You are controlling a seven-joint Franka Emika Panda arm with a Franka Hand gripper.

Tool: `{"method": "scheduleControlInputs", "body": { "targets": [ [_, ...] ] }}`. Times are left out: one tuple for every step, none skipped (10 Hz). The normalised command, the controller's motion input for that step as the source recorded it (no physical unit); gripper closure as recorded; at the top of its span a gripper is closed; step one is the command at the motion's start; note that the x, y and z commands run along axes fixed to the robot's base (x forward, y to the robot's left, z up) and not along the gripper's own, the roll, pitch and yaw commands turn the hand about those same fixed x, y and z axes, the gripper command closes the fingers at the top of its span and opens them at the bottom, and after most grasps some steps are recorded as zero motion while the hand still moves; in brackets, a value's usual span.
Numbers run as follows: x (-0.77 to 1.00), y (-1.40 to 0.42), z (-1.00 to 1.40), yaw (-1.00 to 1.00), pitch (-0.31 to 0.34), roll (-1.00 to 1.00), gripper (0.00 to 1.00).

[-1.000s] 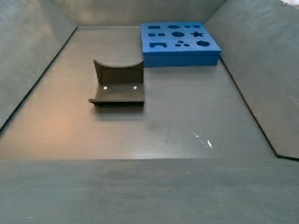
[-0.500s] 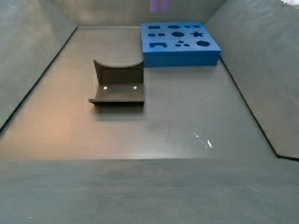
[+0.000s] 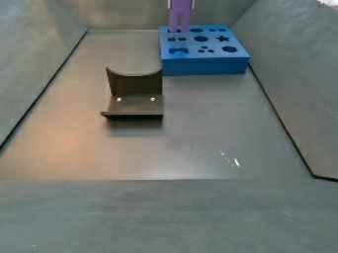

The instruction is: Insert the double-square object.

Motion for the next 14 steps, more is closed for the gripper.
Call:
{"method": "scheduleControlInputs", "body": {
  "targets": [
    [-0.26,-0.1,-0.55,0.2,-0.303,0.2,1.0],
    [-0.08,-0.11,-0.45,0.2,-0.196,0.14,1.0],
    [0.0,-0.05,-0.35,0.01,-0.043,0.0,1.0],
    [0.24,-0.11,-0.37,0.03,0.0,0.02,1.0],
    [0.48,-0.08,-0.37,0.0,0.04,0.0,1.0],
    [0.61,-0.02,-0.37,-0.05,0.087,0.03,1.0],
    [0.45,0.0,-0.41,-0.08,0.073,0.07,1.0],
    [0.01,0.06,-0.37,0.0,0.001,0.09,1.0],
    [-0.05,0.1,-0.32,0.0,0.0,0.05,1.0],
    [-0.18,0.09,-0.27,-0.14,0.0,0.01,1.0],
    [-0.27,0.0,-0.3,-0.09,-0.021,0.0,1.0],
    [-0.23,0.0,-0.31,-0.04,-0.027,-0.03,1.0],
    [-0.2,0.0,-0.31,-0.03,-0.03,-0.03,1.0],
    [0.0,0.0,-0.38,-0.05,-0.006,-0.06,1.0]
  ]
}}
